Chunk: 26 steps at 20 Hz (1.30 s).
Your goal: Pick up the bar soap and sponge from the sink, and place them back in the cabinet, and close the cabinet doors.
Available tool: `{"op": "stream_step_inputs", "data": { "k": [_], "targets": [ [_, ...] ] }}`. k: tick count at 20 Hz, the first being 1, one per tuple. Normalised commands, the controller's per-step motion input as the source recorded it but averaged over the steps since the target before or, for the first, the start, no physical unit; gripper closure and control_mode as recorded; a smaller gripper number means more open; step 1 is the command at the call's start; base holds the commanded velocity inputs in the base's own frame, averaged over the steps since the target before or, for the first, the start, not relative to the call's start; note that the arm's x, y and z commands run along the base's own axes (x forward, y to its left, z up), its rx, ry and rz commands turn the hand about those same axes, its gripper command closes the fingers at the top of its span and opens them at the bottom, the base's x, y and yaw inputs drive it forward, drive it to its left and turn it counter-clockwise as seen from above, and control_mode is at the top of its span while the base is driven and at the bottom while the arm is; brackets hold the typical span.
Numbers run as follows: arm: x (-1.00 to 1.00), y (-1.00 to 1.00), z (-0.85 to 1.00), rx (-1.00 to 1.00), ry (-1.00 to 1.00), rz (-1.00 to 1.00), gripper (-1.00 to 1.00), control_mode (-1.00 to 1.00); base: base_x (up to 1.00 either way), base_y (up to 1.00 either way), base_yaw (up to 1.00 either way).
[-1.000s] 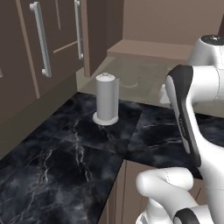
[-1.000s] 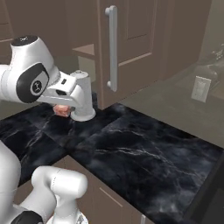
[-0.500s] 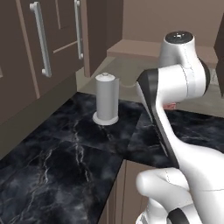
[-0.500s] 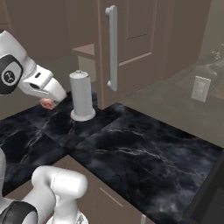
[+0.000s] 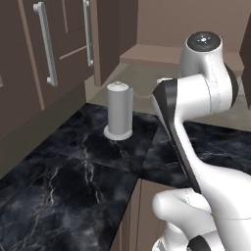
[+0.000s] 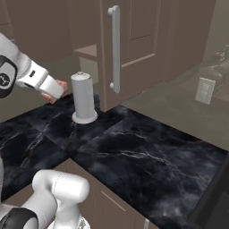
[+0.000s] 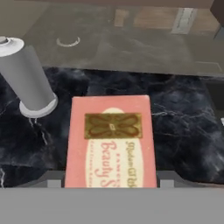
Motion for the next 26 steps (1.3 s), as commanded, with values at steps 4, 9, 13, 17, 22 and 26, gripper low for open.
{"op": "stream_step_inputs", "data": {
  "k": [4,9,13,17,22,26],
  "targets": [
    [0.20,-0.02,0.21,0.00,-0.19,-0.04,1.00,-1.00,0.00,0.00,0.00],
    [0.22,-0.08,0.28,0.00,-0.13,-0.01,1.00,-1.00,0.00,0.00,0.00],
    [0.16,-0.15,0.27,0.00,-0.08,0.00,1.00,-1.00,0.00,0.00,0.00],
    [0.09,-0.16,0.37,0.00,-0.02,0.00,1.00,-1.00,0.00,0.00,0.00],
    [0.00,-0.14,0.27,0.00,0.00,0.00,1.00,-1.00,0.00,0.00,0.00],
    [0.00,-0.17,0.20,0.00,-0.02,0.00,1.00,-1.00,0.00,0.00,0.00]
  ]
}}
